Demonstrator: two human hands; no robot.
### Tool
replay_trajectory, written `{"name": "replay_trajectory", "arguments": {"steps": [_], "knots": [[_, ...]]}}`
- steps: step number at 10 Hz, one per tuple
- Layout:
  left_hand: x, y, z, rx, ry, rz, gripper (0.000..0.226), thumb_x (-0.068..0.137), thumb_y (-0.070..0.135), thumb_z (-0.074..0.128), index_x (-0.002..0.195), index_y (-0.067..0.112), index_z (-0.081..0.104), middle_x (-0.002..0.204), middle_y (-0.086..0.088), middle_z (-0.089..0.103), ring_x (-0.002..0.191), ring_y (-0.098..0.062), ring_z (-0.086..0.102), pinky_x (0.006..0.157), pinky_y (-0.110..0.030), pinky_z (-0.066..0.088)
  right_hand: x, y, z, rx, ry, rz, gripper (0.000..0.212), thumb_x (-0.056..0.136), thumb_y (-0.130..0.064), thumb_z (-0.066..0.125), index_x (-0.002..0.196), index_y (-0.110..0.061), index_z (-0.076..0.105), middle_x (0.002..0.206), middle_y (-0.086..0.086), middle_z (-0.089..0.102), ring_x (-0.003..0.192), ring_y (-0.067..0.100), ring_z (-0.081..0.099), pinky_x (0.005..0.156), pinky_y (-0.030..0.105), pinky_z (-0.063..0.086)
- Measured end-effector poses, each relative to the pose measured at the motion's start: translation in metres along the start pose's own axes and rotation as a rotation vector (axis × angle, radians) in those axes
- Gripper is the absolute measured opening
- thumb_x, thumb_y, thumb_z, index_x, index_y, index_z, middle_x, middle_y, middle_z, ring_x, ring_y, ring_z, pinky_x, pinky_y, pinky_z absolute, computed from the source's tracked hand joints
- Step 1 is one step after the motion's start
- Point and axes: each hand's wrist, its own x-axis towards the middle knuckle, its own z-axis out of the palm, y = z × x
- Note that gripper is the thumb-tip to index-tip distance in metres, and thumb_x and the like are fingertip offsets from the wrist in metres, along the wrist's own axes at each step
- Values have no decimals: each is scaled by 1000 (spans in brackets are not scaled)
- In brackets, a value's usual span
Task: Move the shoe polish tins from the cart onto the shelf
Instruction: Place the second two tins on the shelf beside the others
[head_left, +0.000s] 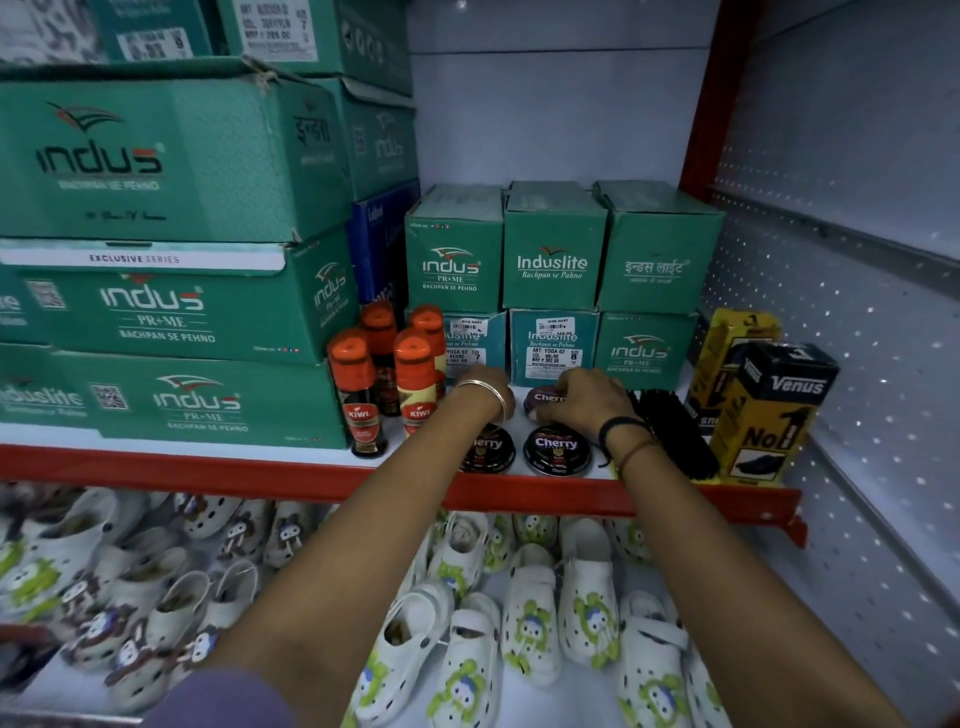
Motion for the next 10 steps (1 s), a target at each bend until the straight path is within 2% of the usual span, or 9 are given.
{"name": "replay_trajectory", "arguments": {"steps": [1,2,3,4,5,8,9,10], "knots": [[-18,-3,-7,-29,39,-14,38,95,28,44,122,4,54,130,-20,53,123,-35,47,96,-38,46,-15,3,-6,94,90,-71,52,69,-43,78,103,-6,63,112,16,64,101,32,60,87,38,49],[-46,-4,-11,-93,5,56,38,91,29,53,122,8,55,129,-16,56,116,-32,55,89,-33,49,-32,4,-10,142,-14,-83,41,66,-38,82,89,-8,65,99,13,68,87,27,63,70,30,48],[-70,-2,-12,-129,-49,40,57,86,27,65,134,7,44,139,-15,48,123,-29,52,93,-31,48,-46,-1,-7,65,-124,-75,54,61,-43,83,89,0,67,94,17,70,83,30,65,68,37,54],[-78,1,-12,-141,-30,30,63,87,22,65,140,5,36,146,-16,41,129,-28,46,98,-29,44,-53,-4,-7,46,-124,-70,57,62,-42,83,101,-4,67,103,15,68,88,29,63,75,38,56],[-81,-1,-9,-152,-7,43,61,86,20,65,138,5,38,144,-16,43,126,-27,50,94,-28,47,-55,-5,-9,44,-119,-54,58,63,-41,83,104,-4,66,108,16,68,92,29,63,77,38,56],[-90,-4,-9,-166,-3,63,55,86,17,63,135,5,43,140,-16,47,124,-29,51,93,-32,48,-57,-5,-7,61,-89,-23,61,61,-42,83,106,-5,66,109,14,68,90,27,64,76,35,56],[-89,-5,-7,-190,-12,59,56,86,19,64,135,4,43,140,-17,48,122,-29,53,93,-33,49,-57,-3,-5,68,-111,-21,62,61,-42,83,108,-5,64,112,15,67,94,28,63,81,37,55],[-87,-9,-3,-251,23,22,54,85,28,65,129,3,49,133,-18,54,118,-31,56,91,-33,50,-57,-4,-8,110,-59,-37,62,66,-45,80,112,-8,62,117,14,67,99,28,63,87,39,55]]}}
